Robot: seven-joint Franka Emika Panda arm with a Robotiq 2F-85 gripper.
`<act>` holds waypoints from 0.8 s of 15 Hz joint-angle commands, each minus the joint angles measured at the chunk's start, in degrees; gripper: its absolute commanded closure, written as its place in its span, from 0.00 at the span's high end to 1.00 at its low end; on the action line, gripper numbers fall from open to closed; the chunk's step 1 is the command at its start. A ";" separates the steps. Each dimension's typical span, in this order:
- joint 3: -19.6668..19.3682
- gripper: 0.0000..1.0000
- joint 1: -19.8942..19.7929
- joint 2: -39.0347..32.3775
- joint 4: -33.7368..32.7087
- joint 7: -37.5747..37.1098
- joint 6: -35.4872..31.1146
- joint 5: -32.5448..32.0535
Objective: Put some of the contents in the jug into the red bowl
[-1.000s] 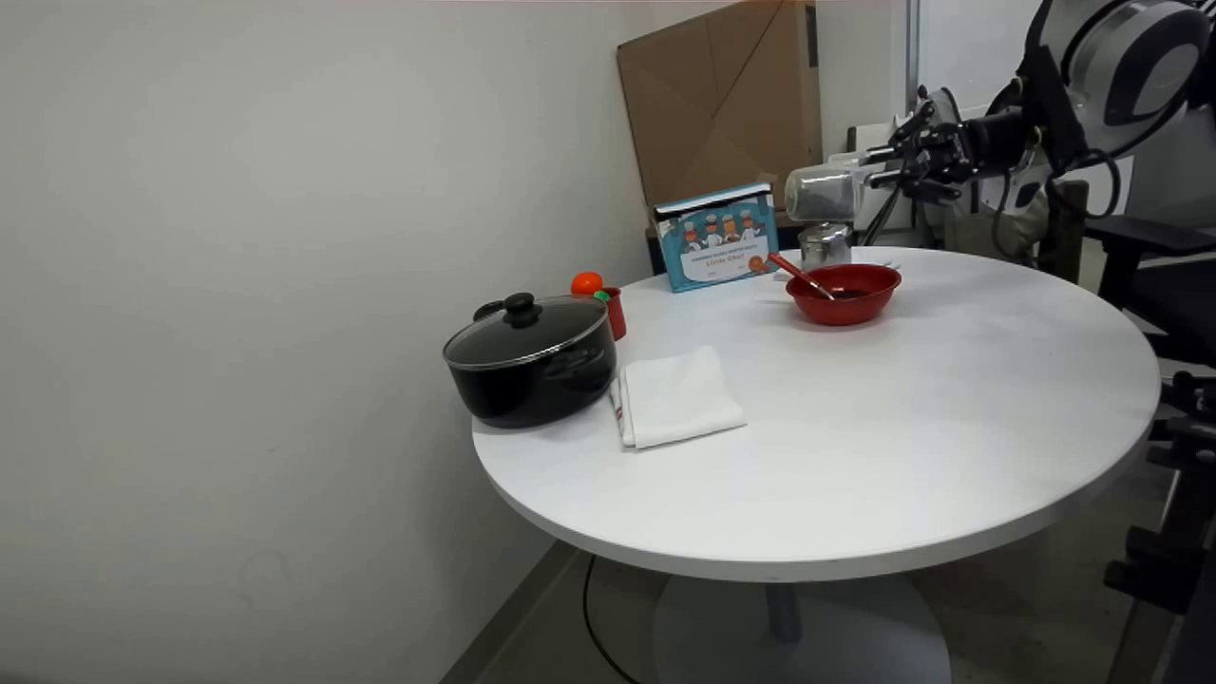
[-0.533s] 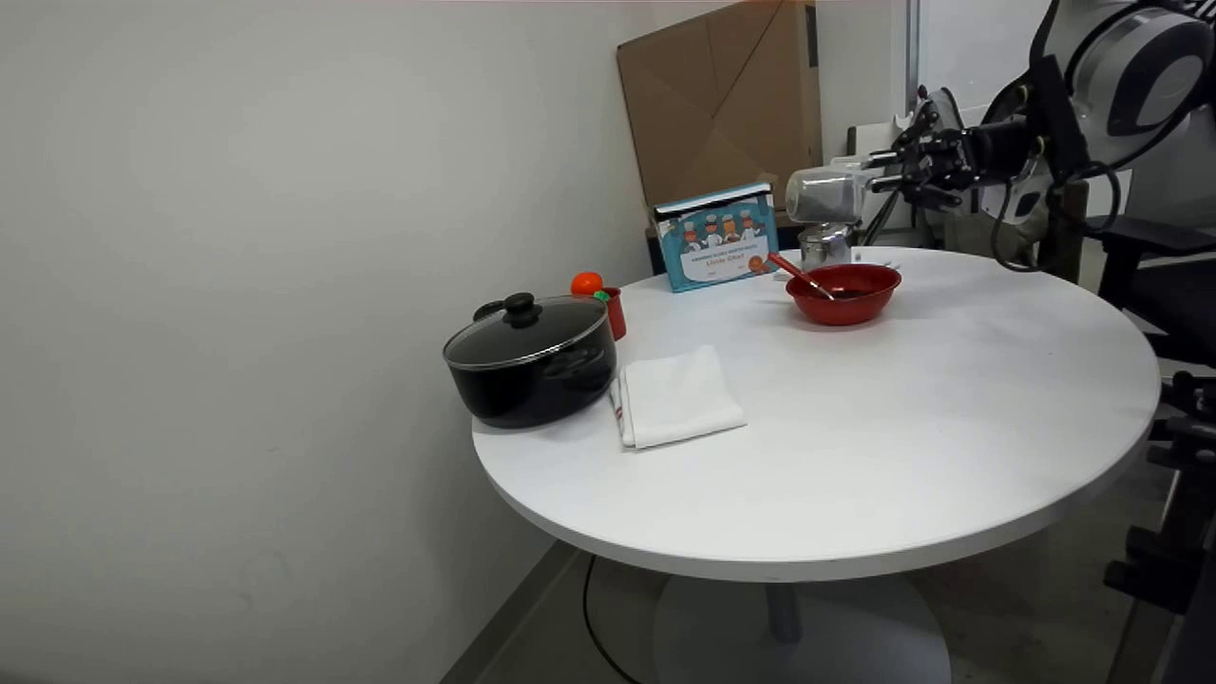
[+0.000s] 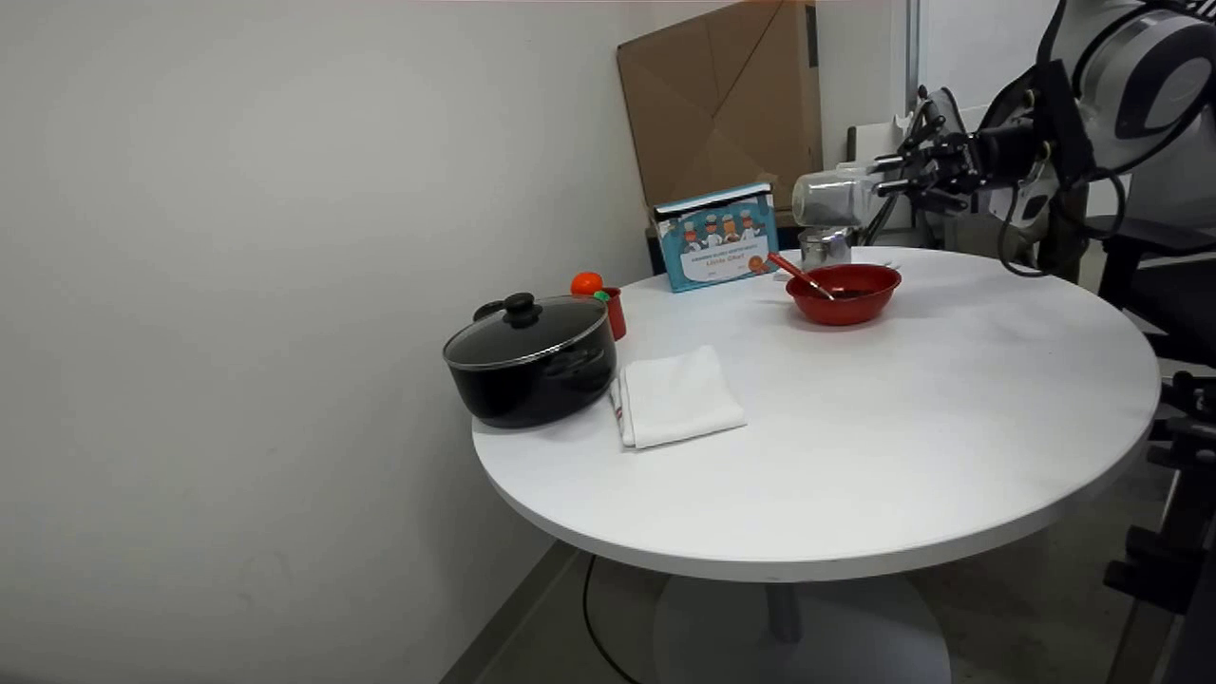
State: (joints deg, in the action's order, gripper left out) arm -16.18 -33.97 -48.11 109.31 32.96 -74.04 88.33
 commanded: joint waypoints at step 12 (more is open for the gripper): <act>-6.30 0.07 10.01 10.55 1.79 -5.81 -16.45 -9.73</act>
State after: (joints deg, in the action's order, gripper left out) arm -22.06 -26.08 -41.16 109.58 29.26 -87.35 82.31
